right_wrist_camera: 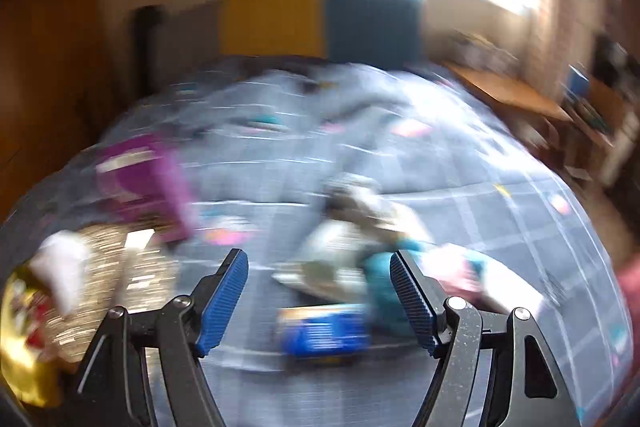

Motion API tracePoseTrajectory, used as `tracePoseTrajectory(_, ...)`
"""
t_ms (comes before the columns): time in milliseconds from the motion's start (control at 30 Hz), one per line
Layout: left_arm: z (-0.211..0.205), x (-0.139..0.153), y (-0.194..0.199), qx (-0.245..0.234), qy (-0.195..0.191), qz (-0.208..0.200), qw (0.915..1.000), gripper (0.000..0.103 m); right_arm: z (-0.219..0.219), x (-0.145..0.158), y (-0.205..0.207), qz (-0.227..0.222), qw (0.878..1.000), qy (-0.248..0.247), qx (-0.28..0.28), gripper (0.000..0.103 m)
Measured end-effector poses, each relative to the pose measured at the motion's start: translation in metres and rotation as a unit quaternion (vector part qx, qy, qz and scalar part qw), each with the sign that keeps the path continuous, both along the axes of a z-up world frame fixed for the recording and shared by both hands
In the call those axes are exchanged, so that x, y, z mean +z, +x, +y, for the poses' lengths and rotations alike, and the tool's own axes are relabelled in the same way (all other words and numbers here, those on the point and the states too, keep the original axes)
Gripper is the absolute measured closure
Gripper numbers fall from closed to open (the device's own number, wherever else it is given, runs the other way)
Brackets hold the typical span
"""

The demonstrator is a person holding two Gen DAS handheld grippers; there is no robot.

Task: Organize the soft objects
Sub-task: 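Withdraw both tools from the tray back toward the bed, then grasp the blue Tempo tissue pack with the left tool while right tool grasps white foam block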

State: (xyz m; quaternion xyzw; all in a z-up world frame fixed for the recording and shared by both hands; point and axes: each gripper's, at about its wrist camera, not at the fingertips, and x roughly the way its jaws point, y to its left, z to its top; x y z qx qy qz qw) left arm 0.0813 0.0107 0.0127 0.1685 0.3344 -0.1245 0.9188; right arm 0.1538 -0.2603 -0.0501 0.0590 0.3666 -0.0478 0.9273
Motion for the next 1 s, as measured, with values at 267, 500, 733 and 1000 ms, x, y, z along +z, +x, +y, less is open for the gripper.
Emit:
tracePoseTrajectory(267, -0.112, -0.055, 0.038, -0.106, 0.030, 0.095, 0.9893, 0.032, -0.112, -0.040, 0.007, 0.030, 0.985, 0.107, -0.133, 0.029)
tracePoseTrajectory(500, -0.178, -0.118, 0.066, -0.176, 0.099, 0.153, 0.9675, 0.023, -0.124, -0.049, -0.001, 0.043, 0.972, 0.187, -0.139, 0.025)
tracePoseTrajectory(733, -0.196, -0.147, 0.096, -0.197, 0.115, 0.184, 0.9561, 0.023, -0.131, -0.057, -0.001, 0.054, 0.963, 0.221, -0.142, 0.025)
tracePoseTrajectory(1000, -0.205, -0.161, 0.103, -0.209, 0.123, 0.193, 0.9507, 0.036, -0.149, -0.057, -0.011, 0.032, 0.950, 0.252, -0.183, 0.025)
